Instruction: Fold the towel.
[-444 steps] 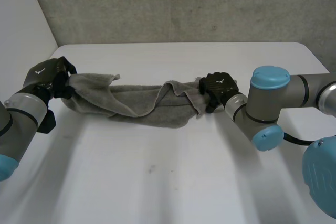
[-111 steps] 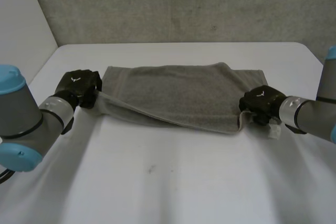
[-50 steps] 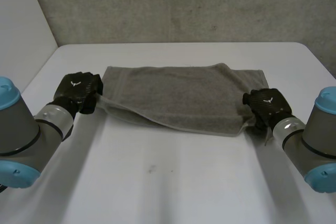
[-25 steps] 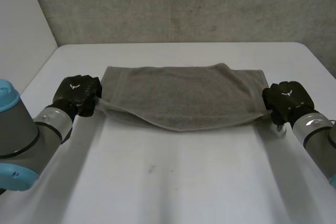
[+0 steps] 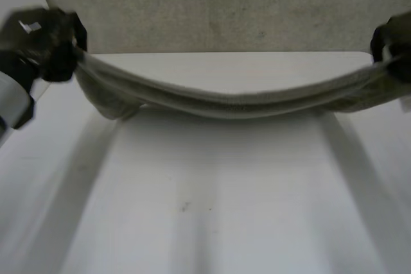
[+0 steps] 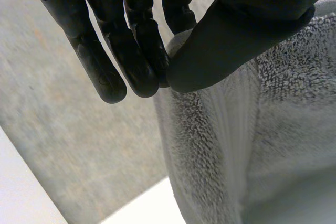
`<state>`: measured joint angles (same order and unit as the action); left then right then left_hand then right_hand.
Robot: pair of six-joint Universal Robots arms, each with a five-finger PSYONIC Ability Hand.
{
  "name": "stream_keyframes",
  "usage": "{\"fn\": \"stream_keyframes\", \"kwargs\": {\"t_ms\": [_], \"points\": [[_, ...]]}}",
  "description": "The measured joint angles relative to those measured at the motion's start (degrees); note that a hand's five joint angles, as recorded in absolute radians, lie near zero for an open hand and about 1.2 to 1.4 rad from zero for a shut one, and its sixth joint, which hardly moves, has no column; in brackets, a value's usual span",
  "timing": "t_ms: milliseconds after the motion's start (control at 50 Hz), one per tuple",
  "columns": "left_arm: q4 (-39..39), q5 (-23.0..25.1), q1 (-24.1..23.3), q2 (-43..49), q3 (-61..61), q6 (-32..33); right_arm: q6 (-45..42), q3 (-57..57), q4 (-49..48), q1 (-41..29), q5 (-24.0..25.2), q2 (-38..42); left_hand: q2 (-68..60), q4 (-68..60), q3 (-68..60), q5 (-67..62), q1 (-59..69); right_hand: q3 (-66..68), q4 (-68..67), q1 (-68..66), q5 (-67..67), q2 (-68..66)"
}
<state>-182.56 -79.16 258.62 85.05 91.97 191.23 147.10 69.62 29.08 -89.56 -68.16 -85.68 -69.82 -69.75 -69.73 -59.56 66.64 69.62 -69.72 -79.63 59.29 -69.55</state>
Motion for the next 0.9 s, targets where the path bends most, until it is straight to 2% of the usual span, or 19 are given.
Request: {"fn": "stream_keyframes", "kwargs": {"t_ms": [40,60,140,180,240,380,400,540,660,780,900], "points": [[3.2,0.0,0.1,-1.1,-2.1,0.0,-1.0,-3.7,4.0,0.4,0.3,-0.2,0.0,0.0,0.0,0.0,0.0,0.0,0.0,0.0,0.0,0.0],[7.4,0.0,0.3,-1.9,-4.9,0.0,-2.5,-7.7,8.4,0.9,0.5,0.0,0.0,0.0,0.0,0.0,0.0,0.0,0.0,0.0,0.0,0.0],[12.8,0.1,0.4,-1.9,-8.6,0.2,-5.1,-12.0,13.5,1.3,0.5,1.0,0.0,0.0,0.0,0.0,0.0,0.0,0.0,-0.1,0.0,0.0],[17.3,0.1,0.4,0.2,-11.6,0.7,-8.6,-15.1,17.8,1.4,0.1,3.7,0.0,0.0,0.0,0.0,0.0,0.0,0.0,-0.1,0.0,0.0],[19.9,0.2,0.4,5.1,-13.7,2.4,-11.8,-15.9,20.0,1.2,-0.3,8.1,0.0,0.0,0.0,0.0,0.0,0.0,0.0,-0.1,0.0,0.0],[20.4,0.2,0.1,17.6,-16.5,7.2,-13.6,-15.5,18.4,-0.4,-2.1,16.7,0.0,0.0,0.0,0.0,0.0,0.0,0.0,-0.1,0.0,0.0],[20.2,0.1,0.0,21.2,-18.0,8.2,-13.6,-16.3,16.0,-1.4,-3.6,20.0,0.0,0.0,0.0,0.0,0.0,0.0,0.0,-0.1,0.0,0.0],[19.4,0.1,-0.4,32.2,-27.4,9.7,-13.0,-21.8,6.4,-4.5,-8.1,28.2,0.0,0.0,0.0,0.0,0.0,0.0,0.0,-0.1,0.0,0.0],[15.5,0.1,-1.2,38.8,-43.5,9.1,-11.4,-34.2,-5.1,-8.1,-11.0,33.5,0.0,0.0,0.0,0.0,0.0,0.0,0.0,-0.1,0.0,0.0],[2.1,-0.3,-3.0,39.8,-60.2,4.3,-1.3,-51.9,-20.4,-10.6,-12.5,34.2,0.0,0.0,0.0,0.0,0.0,0.0,0.0,-0.2,0.0,0.0],[-6.7,-0.6,-3.3,37.1,-61.2,-3.5,5.5,-55.3,-23.4,-10.7,-12.4,32.3,0.0,0.0,0.0,0.0,0.0,0.0,0.0,-0.2,0.1,0.0]]}}
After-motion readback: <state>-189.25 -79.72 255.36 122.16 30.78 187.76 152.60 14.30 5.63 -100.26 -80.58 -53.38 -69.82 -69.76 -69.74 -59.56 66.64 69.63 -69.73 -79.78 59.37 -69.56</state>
